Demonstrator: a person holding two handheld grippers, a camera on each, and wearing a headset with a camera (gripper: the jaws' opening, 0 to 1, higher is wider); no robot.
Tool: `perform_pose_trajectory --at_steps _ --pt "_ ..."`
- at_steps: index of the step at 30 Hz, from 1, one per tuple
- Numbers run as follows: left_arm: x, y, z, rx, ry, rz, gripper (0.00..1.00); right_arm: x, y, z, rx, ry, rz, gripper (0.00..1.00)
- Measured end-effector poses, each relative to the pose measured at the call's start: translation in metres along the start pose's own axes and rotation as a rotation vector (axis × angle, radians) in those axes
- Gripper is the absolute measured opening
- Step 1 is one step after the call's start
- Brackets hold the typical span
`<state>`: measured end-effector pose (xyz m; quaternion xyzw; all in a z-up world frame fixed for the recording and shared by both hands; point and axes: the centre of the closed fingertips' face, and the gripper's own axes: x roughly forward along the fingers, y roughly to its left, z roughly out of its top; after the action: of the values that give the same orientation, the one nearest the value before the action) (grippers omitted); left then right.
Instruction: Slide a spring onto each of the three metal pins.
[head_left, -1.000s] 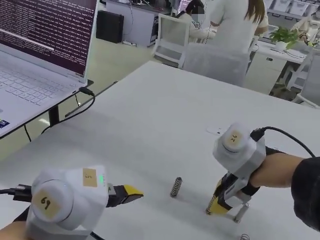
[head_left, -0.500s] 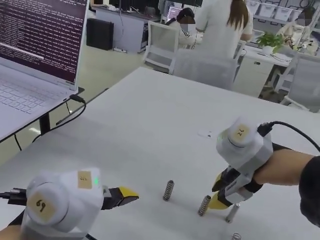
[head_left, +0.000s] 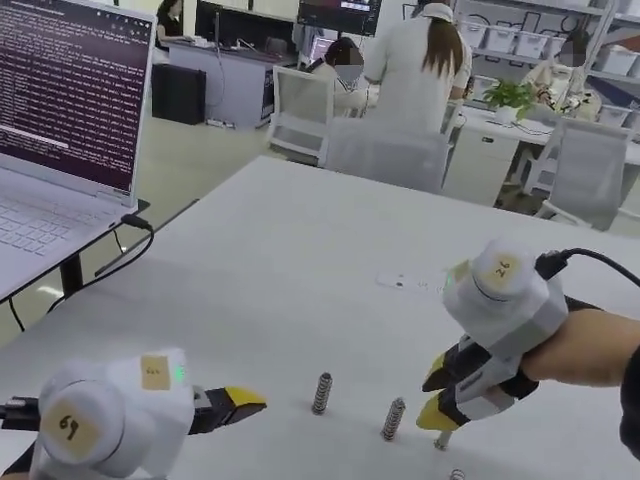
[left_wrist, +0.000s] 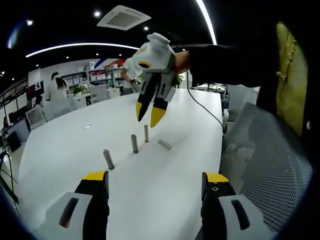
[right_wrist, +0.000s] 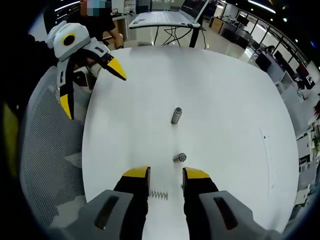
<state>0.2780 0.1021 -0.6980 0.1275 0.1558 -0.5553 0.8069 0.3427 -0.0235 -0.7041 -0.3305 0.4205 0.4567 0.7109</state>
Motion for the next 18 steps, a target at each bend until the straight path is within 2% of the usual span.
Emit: perform_pose_trajectory --at_steps 6,13,18 --pt "-0.001 -0.003 0.003 0.007 0.002 0.0 0.72 -0.009 0.011 -0.014 0.01 -0.009 -0.015 0.24" --pt "-0.002 -0.006 0.004 0.012 0.006 -0.002 0.71 -0.01 0.02 -0.035 0.037 -0.001 -0.019 0.24" --pt "-0.002 -0.009 0.006 0.014 0.008 -0.001 0.71 -0.009 0.02 -0.051 0.064 0.007 -0.024 0.24"
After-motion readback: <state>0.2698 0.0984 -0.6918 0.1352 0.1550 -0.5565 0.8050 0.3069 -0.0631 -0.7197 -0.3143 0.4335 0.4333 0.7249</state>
